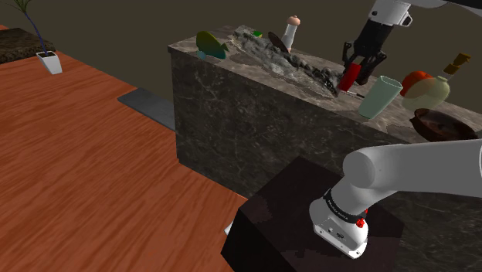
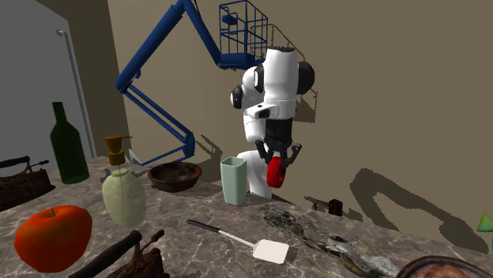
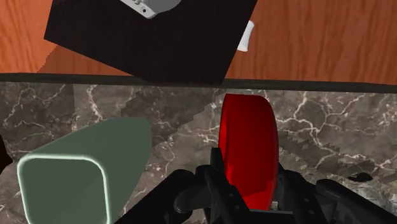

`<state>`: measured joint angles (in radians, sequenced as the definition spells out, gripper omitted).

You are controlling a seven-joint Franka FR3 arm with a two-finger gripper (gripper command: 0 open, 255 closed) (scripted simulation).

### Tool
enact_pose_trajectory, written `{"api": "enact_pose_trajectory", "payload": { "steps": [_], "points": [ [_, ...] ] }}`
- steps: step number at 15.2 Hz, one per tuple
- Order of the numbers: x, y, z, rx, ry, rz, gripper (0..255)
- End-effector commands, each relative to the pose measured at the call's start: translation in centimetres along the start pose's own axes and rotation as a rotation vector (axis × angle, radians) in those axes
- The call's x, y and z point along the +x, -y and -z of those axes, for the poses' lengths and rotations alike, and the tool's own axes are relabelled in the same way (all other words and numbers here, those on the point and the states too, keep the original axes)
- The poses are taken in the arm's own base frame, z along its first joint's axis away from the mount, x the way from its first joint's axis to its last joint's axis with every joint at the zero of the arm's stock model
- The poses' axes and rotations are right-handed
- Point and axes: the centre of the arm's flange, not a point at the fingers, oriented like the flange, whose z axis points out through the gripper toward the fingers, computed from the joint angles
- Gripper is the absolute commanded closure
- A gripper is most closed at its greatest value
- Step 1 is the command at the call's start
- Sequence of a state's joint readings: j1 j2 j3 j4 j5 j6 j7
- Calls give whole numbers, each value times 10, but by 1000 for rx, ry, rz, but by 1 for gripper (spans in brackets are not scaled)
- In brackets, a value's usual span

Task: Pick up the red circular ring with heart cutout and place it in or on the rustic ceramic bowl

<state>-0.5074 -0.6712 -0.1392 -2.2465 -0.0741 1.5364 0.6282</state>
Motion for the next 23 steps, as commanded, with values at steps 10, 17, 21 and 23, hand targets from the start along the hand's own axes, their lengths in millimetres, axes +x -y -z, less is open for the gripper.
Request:
{"api": "enact_pose_trajectory", "payload": {
  "steps": [10, 17, 21, 23],
  "points": [
    [17, -10, 54, 47, 23, -33, 0],
    [24, -12, 31, 68, 33, -48, 0],
    [24, -12, 23, 68, 33, -48, 0],
    [24, -12, 23, 68, 33, -48, 0]
  ]
}}
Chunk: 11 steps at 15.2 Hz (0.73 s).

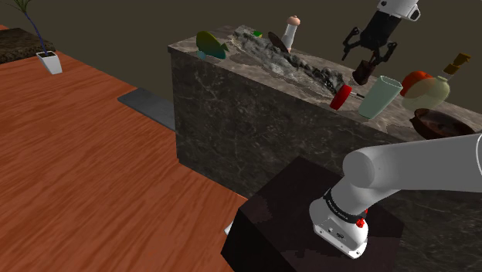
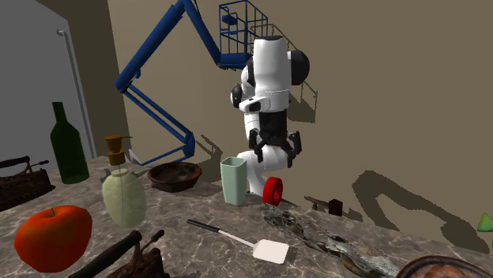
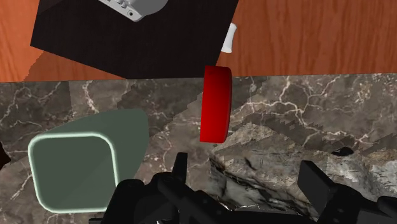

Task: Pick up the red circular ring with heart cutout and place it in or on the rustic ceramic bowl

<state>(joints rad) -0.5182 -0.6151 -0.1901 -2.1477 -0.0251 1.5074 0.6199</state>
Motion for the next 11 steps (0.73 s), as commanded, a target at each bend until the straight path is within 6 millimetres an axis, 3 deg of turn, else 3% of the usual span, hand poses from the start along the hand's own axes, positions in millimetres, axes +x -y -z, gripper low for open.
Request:
{"api": "enact_pose_trajectory", "payload": {
  "steps": [1, 4, 5, 11],
  "points": [
    [0, 0, 0, 0, 0, 0, 0],
    [0, 0, 0, 0, 0, 0, 0],
    [0, 0, 0, 0, 0, 0, 255],
    [0, 0, 0, 0, 0, 0, 255]
  ]
}}
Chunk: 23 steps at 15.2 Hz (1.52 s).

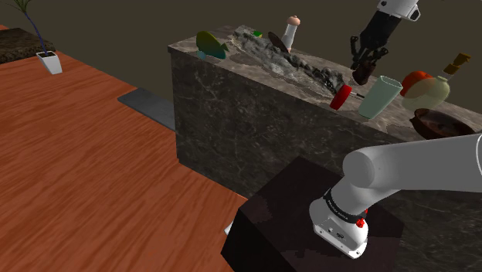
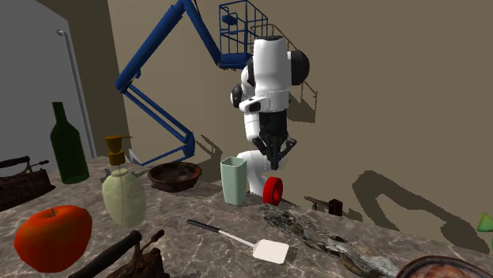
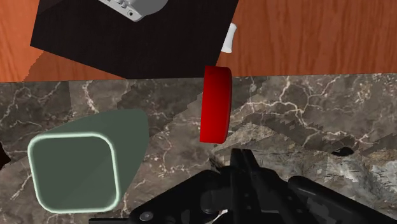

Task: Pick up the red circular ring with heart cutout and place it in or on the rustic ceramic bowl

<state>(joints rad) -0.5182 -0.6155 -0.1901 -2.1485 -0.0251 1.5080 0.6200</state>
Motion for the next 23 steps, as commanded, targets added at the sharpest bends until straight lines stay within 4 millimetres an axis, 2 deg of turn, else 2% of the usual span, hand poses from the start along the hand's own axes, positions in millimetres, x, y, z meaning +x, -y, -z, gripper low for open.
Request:
{"api": "enact_pose_trajectory", "payload": {
  "steps": [1, 3, 4, 9, 17, 23],
  "points": [
    [0, 0, 0, 0, 0, 0, 255],
    [0, 0, 0, 0, 0, 0, 255],
    [0, 0, 0, 0, 0, 0, 0],
    [-14, -20, -61, 13, 33, 66, 0],
    [-17, -20, -104, 13, 35, 70, 0],
    [-17, -20, -104, 13, 35, 70, 0]
  ]
}}
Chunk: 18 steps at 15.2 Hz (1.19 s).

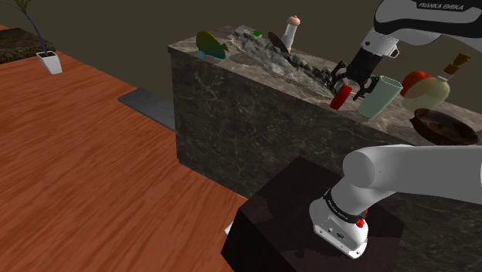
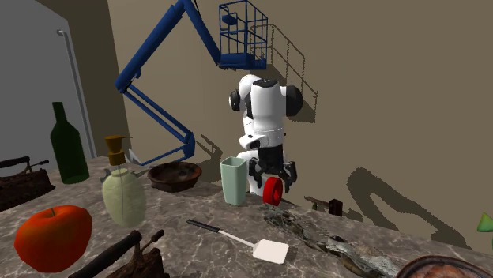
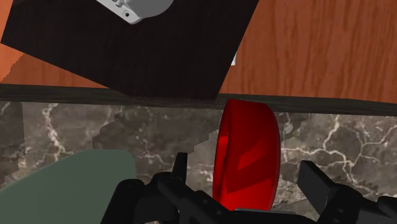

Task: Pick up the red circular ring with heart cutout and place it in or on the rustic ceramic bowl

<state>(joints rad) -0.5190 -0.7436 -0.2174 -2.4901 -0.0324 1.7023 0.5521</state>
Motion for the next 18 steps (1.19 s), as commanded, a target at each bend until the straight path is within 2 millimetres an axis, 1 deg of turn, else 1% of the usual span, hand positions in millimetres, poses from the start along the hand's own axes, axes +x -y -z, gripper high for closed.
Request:
{"api": "enact_pose_trajectory", "payload": {
  "steps": [1, 2, 3, 12, 18],
  "points": [
    [0, 0, 0, 0, 0, 0, 0],
    [0, 0, 0, 0, 0, 0, 0],
    [0, 0, 0, 0, 0, 0, 255],
    [0, 0, 0, 0, 0, 0, 255],
    [-3, 2, 31, 0, 0, 0, 255]
  ]
}}
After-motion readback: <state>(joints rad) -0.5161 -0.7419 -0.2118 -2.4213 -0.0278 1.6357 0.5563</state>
